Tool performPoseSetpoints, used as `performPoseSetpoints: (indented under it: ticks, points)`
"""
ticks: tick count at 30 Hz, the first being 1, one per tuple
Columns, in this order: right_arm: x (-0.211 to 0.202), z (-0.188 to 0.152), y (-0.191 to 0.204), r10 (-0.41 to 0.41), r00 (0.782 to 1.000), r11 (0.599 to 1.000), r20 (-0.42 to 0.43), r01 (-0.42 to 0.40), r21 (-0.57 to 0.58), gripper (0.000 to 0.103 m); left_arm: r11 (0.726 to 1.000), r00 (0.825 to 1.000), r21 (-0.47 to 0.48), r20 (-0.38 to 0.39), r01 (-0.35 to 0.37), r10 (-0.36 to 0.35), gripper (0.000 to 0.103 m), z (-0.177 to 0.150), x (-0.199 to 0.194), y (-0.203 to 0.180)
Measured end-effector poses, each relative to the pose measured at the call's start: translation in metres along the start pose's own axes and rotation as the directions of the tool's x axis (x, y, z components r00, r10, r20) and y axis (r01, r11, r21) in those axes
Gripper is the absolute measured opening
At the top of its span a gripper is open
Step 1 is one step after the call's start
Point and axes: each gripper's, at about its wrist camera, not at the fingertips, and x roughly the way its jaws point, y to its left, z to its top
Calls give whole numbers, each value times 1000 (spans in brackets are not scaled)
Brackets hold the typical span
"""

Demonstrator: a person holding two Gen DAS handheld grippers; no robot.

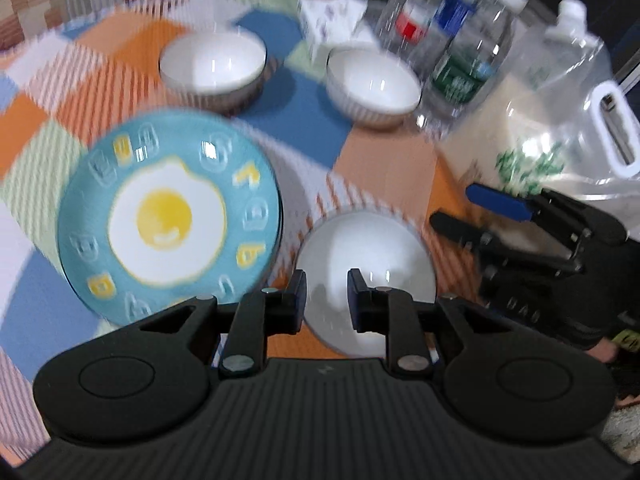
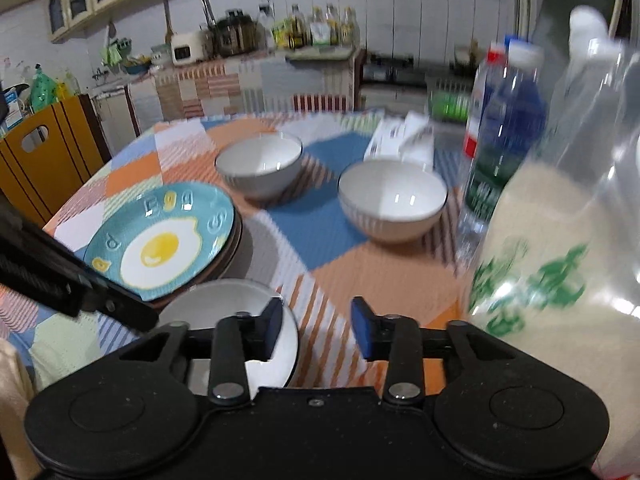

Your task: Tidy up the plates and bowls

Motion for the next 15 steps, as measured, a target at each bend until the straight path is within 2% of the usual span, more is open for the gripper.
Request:
performPoseSetpoints:
  ticks: [5, 9, 12, 15]
  points:
    - [2, 6, 6, -12, 998, 999, 60, 15, -45, 66, 1000, 996, 29, 84, 11, -13, 33, 20, -11, -3]
    - [18, 15, 7, 1, 998, 999, 70, 1, -38, 76, 1000, 992, 18, 124, 9, -11, 34, 38, -4, 0]
    - [34, 23, 0, 55, 997, 998, 56, -56, 13, 77, 1000, 992, 6, 129, 7, -8, 35, 48, 2, 0]
    - [52, 32, -10, 66, 997, 993, 33, -69, 95, 88, 1000, 988, -16, 153, 26, -24, 39, 57, 9, 2]
